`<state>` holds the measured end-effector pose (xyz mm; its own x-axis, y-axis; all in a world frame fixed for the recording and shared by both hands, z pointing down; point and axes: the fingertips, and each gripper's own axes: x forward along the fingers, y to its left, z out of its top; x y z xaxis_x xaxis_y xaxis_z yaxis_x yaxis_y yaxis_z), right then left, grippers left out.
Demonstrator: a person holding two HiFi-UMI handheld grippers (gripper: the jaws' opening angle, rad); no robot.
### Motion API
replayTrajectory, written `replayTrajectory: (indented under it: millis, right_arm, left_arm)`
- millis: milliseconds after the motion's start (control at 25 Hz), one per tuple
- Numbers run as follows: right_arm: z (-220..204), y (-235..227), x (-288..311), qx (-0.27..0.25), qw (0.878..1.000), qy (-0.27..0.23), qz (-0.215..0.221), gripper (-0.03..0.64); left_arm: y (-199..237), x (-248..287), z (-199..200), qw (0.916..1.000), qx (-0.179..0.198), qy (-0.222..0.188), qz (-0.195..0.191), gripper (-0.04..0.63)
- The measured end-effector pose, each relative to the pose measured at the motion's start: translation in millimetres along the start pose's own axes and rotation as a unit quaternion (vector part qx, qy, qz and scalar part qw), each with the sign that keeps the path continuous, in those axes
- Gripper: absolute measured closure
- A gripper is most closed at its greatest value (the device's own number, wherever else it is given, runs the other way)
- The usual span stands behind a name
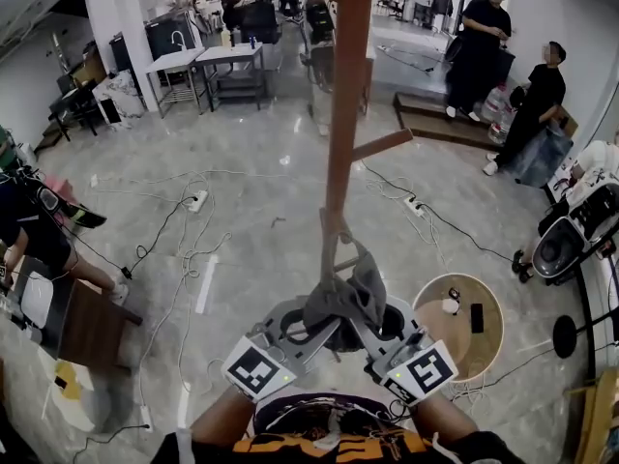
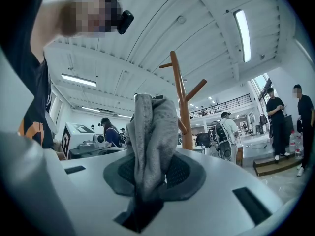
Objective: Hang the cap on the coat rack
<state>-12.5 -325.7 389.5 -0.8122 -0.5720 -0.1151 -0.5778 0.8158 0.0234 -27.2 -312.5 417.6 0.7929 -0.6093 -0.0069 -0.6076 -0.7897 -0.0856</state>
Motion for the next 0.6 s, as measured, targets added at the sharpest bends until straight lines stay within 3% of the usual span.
replayTrajectory:
  millis: [440, 600]
  right_arm:
    - [-30.2, -41.5, 21.6, 0.027, 0.999, 0.032, -0.015, 0.517]
    - [-43.0, -46.4, 28.4, 0.02, 0.999, 0.045, -0.019, 0.517]
  left_arm:
    - [27.1, 26.5, -20.9, 0.9995, 0.006, 0.029, -0.008, 0.492]
    - [35.0, 29.0, -36.0, 0.9993, -0.009, 0.034, -0.012, 0.494]
